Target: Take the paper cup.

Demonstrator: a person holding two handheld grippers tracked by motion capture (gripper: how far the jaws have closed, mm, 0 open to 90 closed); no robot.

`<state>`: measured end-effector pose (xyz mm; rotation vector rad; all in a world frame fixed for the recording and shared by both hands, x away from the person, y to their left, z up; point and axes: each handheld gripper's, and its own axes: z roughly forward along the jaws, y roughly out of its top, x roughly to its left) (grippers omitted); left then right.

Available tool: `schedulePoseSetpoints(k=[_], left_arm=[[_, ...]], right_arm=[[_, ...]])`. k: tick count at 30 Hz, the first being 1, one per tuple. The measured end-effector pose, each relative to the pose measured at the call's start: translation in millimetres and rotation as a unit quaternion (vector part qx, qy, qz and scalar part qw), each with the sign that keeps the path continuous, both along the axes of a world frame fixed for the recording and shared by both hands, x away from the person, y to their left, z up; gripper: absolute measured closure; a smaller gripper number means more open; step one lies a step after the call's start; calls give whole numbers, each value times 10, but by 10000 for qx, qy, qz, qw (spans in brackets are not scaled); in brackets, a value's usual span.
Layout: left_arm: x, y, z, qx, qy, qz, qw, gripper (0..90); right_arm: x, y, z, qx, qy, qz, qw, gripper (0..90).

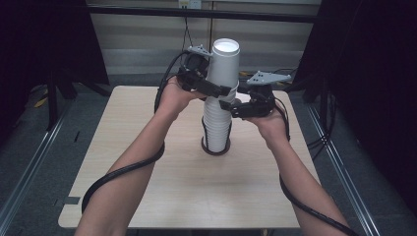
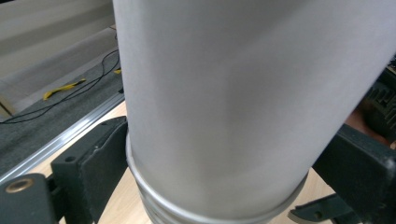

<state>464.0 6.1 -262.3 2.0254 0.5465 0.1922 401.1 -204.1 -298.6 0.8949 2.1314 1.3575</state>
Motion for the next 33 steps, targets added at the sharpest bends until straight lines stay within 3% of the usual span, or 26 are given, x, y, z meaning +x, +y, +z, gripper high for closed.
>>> schedulePoseSetpoints(k=[4,6,10,12,18,20,33], left_arm=[[5,-13,-9,-1,-12,3,10000,64],[0,-28,-6,-36,0,14,10000,60],[-12,-17,21,-36,-193,30,9998,57],[-9,-12,25,-68,-190,7,9998,60],[-6,-14,57,-40,-62,53,10000,80],[3,-8,65,-131,39,112,9998,89],[-26,-43,137,116,-128,190,9997,115]], right_arm=[[-18,-25,40,105,-97,-26,9999,138],[-6,-6,50,86,-35,-37,10000,139],[29,47,36,84,-15,-88,9999,139],[34,53,30,110,3,-109,9999,142],[42,59,17,151,-8,-169,9997,150],[41,64,21,145,2,-192,9997,153],[53,54,28,146,32,-186,9997,161]])
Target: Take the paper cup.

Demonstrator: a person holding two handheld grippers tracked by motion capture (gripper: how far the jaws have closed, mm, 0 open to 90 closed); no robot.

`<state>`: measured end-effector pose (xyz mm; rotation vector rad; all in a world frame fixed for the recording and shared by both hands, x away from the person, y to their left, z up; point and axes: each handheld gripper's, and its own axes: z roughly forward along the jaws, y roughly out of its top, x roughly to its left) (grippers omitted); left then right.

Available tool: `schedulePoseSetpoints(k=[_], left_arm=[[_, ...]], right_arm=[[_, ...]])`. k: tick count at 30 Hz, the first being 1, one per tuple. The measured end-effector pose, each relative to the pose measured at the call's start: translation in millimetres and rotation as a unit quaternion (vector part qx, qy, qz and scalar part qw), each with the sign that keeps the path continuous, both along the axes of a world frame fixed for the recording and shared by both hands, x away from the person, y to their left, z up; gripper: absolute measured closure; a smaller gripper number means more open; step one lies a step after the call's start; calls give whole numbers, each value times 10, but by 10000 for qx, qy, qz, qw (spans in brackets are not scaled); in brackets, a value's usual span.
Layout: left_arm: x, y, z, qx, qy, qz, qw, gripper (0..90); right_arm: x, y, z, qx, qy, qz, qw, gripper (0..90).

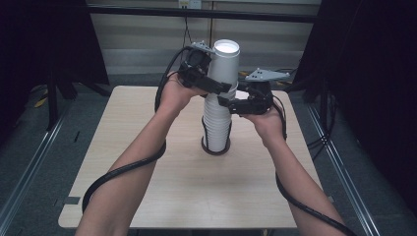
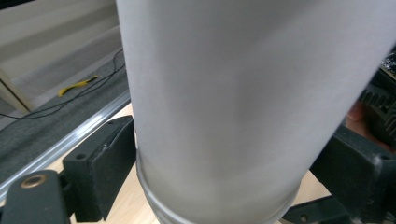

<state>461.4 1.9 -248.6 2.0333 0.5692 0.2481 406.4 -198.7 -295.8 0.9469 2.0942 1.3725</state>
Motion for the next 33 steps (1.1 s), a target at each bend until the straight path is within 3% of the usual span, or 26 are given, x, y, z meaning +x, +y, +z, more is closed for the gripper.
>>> schedulePoseSetpoints(k=[3,10,17,28,33], left_arm=[[-15,18,35,-112,-52,29,9999,147],[-34,47,156,-147,-96,64,9998,167],[-57,74,183,-239,-144,93,9996,176],[-30,63,92,-528,-279,132,9981,153],[0,-34,3,-470,-275,167,9984,115]], right_arm=[[-1,4,-3,-11,-11,-15,10000,163],[-3,14,-3,-112,-31,-23,9999,167],[-9,20,-7,-129,-26,-38,9999,167],[3,28,-23,-164,-26,-102,9998,168],[-2,29,-30,-274,-23,-73,9996,186]])
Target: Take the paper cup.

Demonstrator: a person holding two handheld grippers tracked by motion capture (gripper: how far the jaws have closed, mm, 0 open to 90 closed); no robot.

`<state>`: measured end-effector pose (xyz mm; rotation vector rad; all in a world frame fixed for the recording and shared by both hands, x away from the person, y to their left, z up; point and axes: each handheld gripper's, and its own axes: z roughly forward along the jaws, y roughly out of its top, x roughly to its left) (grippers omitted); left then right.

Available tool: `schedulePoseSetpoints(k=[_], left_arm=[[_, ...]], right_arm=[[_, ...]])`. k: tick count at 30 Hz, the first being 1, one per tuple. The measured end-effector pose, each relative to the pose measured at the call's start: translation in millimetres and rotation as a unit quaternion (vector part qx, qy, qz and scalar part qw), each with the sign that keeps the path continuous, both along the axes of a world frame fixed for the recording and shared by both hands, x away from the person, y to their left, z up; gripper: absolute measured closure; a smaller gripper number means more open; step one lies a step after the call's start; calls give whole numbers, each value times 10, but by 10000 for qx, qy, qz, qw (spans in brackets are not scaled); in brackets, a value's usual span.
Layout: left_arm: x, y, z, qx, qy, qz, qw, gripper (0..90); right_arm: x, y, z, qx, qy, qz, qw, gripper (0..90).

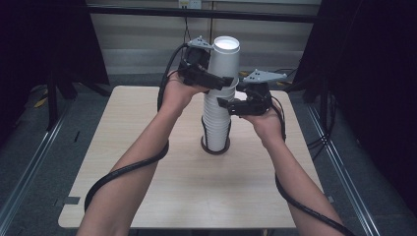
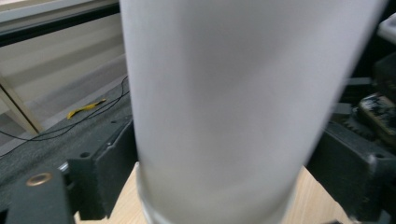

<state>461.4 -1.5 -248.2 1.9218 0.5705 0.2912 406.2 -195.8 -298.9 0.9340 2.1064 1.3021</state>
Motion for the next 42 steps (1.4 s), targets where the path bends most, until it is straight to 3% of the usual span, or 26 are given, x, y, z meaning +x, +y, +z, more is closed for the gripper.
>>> schedulePoseSetpoints(k=[5,12,21,25,27,30,38,40,42], left_arm=[[38,-67,-81,-171,84,36,9998,97],[31,-82,-43,-18,80,141,9999,128],[13,-69,43,-184,75,209,9996,133],[19,-72,35,-86,90,229,9997,134],[23,-71,14,-150,116,206,9996,133],[21,-64,-5,-148,89,193,9997,131],[15,-80,-20,-85,111,168,9998,131],[3,-94,-15,9,81,196,9998,133],[16,-77,-19,-22,125,216,9997,135]], right_arm=[[6,-27,-33,208,118,49,9997,211],[10,-16,-37,202,106,46,9997,203],[12,-4,-36,136,77,30,9999,200],[9,-6,-39,142,71,35,9999,200],[1,-3,-30,125,26,-13,9999,179],[-19,-6,5,272,-9,8,9996,156],[-33,13,86,366,-93,-65,9993,138],[-21,51,81,205,-105,-134,9996,136],[-2,72,75,247,-82,-139,9996,137]])
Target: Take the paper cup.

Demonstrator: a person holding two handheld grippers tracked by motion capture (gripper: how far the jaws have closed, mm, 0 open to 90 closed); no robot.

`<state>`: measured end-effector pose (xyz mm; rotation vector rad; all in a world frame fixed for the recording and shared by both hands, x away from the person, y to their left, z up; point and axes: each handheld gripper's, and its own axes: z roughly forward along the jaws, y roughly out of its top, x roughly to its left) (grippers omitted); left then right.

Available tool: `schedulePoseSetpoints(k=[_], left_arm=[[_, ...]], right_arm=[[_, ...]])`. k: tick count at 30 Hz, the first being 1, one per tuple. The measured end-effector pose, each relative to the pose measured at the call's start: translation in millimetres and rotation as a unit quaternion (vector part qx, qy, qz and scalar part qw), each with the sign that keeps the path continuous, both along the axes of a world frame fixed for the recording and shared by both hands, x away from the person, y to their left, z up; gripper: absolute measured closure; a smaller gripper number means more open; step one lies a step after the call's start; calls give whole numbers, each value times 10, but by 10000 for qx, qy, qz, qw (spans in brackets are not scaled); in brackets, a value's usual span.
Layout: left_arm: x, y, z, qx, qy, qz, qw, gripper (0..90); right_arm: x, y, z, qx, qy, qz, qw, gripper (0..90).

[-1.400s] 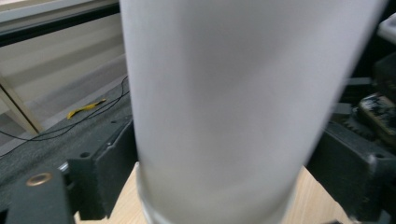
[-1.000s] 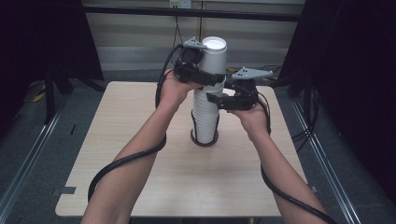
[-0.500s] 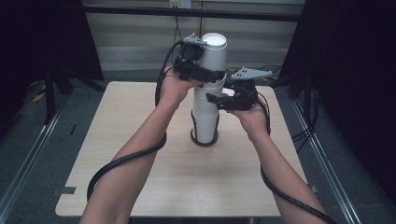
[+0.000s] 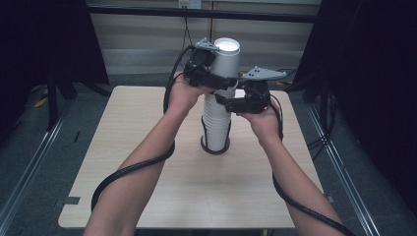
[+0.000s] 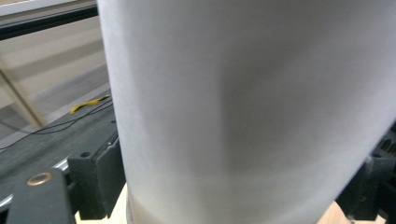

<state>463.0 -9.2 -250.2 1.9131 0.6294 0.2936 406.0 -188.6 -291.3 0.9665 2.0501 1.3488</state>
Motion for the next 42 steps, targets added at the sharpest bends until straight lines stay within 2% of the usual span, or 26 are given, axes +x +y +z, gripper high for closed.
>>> schedulePoseSetpoints(k=[6,13,23,33,38,40,42], left_arm=[[3,-2,19,105,70,42,9999,134],[-6,12,77,-42,12,91,9999,146],[-33,73,240,-385,-96,143,9991,152],[-63,91,297,-445,-248,224,9984,150],[-57,96,312,-459,-230,223,9984,150],[-59,94,318,-439,-242,218,9985,150],[-58,96,327,-430,-241,228,9985,150]], right_arm=[[10,18,5,-90,-7,-2,10000,164],[15,18,10,-78,33,-33,10000,170],[6,17,-3,-74,-24,-28,10000,171],[-3,17,-2,-88,-23,-46,9999,170],[-11,11,-15,-48,-68,-58,9999,158],[-29,2,-17,69,-101,-39,9999,137],[-44,-3,-5,36,-124,41,9999,135]])
